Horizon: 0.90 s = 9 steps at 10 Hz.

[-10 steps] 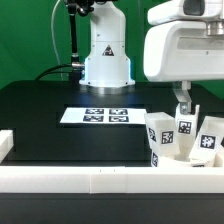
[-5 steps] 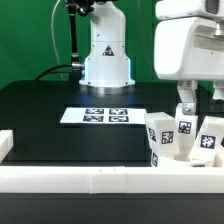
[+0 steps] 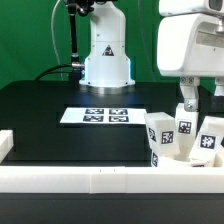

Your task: Assemble stool

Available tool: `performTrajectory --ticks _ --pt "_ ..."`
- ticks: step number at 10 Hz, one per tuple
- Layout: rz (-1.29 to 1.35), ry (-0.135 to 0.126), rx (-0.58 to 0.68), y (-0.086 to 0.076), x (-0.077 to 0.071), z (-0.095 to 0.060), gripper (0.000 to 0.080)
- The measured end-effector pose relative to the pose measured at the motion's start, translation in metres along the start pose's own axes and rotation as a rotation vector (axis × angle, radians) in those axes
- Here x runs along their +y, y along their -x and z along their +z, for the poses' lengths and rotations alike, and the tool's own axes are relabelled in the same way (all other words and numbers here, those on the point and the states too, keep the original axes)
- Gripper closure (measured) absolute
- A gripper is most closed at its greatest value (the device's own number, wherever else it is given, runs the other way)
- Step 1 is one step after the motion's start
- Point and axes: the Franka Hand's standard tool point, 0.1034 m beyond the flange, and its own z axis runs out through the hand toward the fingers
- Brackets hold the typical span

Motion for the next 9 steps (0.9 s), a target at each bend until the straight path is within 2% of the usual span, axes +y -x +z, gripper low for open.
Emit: performTrajectory --ticks 1,3,4,5,6,7,9 --pt "0.007 -0.046 -0.054 0.010 -0.003 0.002 0.0151" --pt "0.018 -0.118 -0.137 0.018 -0.016 0.002 0.0151" --pt "0.016 -0.134 -0.153 0.018 -0.020 0.003 0.0151" --pt "0.033 -0.114 -0.131 0.014 -0.018 0.004 0.0151" --pt "0.050 -0.070 -0.081 0.010 -0.015 0.007 0.0151" --pt "0.053 -0.080 -0.095 0.014 -0.016 0.008 0.0151" --pt "0.050 -0.080 -0.095 0.014 -0.015 0.009 0.0151"
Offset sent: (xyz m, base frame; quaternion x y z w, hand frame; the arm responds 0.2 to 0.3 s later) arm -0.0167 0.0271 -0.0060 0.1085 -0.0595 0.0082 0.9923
